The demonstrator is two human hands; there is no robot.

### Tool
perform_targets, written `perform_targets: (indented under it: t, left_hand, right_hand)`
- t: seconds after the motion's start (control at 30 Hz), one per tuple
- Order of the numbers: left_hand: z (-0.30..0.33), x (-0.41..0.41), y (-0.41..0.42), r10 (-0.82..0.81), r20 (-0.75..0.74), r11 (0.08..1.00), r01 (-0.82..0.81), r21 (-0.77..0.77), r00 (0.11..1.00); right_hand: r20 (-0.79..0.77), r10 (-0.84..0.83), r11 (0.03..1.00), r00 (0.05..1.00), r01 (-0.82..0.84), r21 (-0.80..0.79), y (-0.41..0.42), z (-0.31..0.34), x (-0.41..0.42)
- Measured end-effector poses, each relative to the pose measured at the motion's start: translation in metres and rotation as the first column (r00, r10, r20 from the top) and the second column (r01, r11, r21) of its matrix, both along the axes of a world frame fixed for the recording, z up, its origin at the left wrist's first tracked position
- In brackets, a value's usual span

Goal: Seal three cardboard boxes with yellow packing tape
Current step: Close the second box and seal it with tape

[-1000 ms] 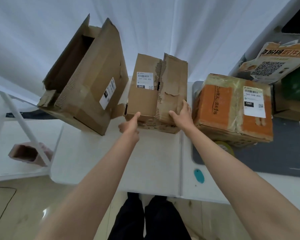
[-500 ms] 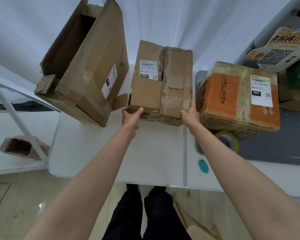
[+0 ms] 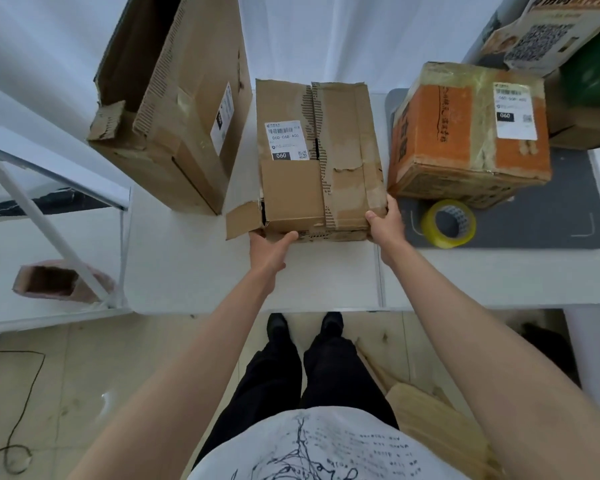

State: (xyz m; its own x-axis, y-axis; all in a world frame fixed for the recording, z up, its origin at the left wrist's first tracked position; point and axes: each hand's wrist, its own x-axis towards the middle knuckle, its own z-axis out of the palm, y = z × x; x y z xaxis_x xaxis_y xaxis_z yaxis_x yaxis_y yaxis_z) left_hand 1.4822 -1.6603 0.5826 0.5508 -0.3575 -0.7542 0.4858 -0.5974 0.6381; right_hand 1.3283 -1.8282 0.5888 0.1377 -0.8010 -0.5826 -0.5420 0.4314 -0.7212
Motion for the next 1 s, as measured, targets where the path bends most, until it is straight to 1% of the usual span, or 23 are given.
perform_targets:
  t: [0.13,0.2,0.3,0.37,0.43,0.5,0.53,0.57,0.6,0.67,0.7,0.73,0.77,0.83,0.87,0.9,0.97,1.0]
  left_hand:
    - [0.006,-0.023,0.031,-0.099,-0.009,0.995,0.099,0.017,0.995]
    - [0.01,-0.035,0.045,-0.12,-0.028,0.992,0.121,0.028,0.992]
    - [0.024,-0.061,0.062,-0.135,-0.159,0.988,0.145,0.059,0.978]
    - [0.035,-0.08,0.069,-0.195,-0.204,0.972,0.217,0.092,0.959]
    - [0.053,-0.087,0.075,-0.355,-0.222,0.91,0.39,0.138,0.908]
    - [0.078,-0.08,0.075,-0.55,-0.248,0.788,0.594,0.16,0.797]
    - [0.089,-0.071,0.072,-0.63,-0.239,0.735,0.667,0.122,0.739]
    - [0.1,-0.059,0.067,-0.685,-0.22,0.701,0.711,0.06,0.695]
    - [0.111,-0.046,0.058,-0.717,-0.183,0.685,0.728,-0.012,0.672]
    - [0.127,-0.013,0.03,-0.729,-0.068,0.683,0.718,-0.138,0.681]
    - [0.132,0.005,0.012,-0.708,0.012,0.697,0.701,-0.151,0.706]
    - [0.134,0.023,-0.009,-0.676,0.11,0.718,0.685,-0.121,0.728]
    - [0.134,0.041,-0.03,-0.647,0.22,0.738,0.672,-0.063,0.73]
    - [0.128,0.074,-0.071,-0.616,0.404,0.755,0.653,0.058,0.676]
    - [0.122,0.088,-0.089,-0.621,0.454,0.75,0.654,0.105,0.639]
    - [0.115,0.101,-0.105,-0.645,0.476,0.73,0.665,0.156,0.598]
    - [0.099,0.12,-0.128,-0.725,0.465,0.665,0.692,0.28,0.508]
    - [0.092,0.125,-0.135,-0.751,0.447,0.643,0.695,0.323,0.487]
  right_hand:
    - [0.0,-0.087,0.996,0.996,0.087,0.02,0.03,-0.002,-0.017]
    - [0.0,-0.148,0.988,0.989,0.148,0.04,0.041,-0.002,-0.027]
    - [0.018,-0.21,0.977,0.977,0.209,0.049,0.051,-0.003,-0.045]
    - [0.032,-0.262,0.964,0.965,0.26,0.053,0.052,-0.006,-0.053]
    - [0.043,-0.322,0.945,0.946,0.319,0.068,0.054,-0.005,-0.053]
    - [0.05,-0.413,0.908,0.909,0.407,0.101,0.058,-0.003,-0.047]
    - [0.051,-0.464,0.881,0.884,0.455,0.132,0.06,-0.002,-0.043]
    - [0.049,-0.515,0.848,0.856,0.501,0.173,0.063,-0.001,-0.039]
    - [0.048,-0.558,0.814,0.828,0.536,0.222,0.065,-0.001,-0.035]
    - [0.064,-0.617,0.752,0.784,0.564,0.342,0.069,-0.003,-0.029]
    - [0.08,-0.629,0.732,0.773,0.554,0.397,0.071,-0.004,-0.027]
    - [0.1,-0.632,0.72,0.768,0.534,0.444,0.074,-0.003,-0.025]
    - [0.119,-0.63,0.712,0.768,0.51,0.483,0.077,-0.002,-0.023]
    - [0.163,-0.623,0.699,0.765,0.451,0.555,0.081,-0.002,-0.019]
    - [0.18,-0.62,0.689,0.764,0.421,0.59,0.083,-0.002,-0.016]
    - [0.183,-0.617,0.678,0.766,0.399,0.618,0.086,-0.001,-0.013]
    - [0.165,-0.607,0.666,0.778,0.383,0.64,0.089,-0.003,-0.009]
    - [0.151,-0.597,0.668,0.788,0.383,0.638,0.09,-0.005,-0.008]
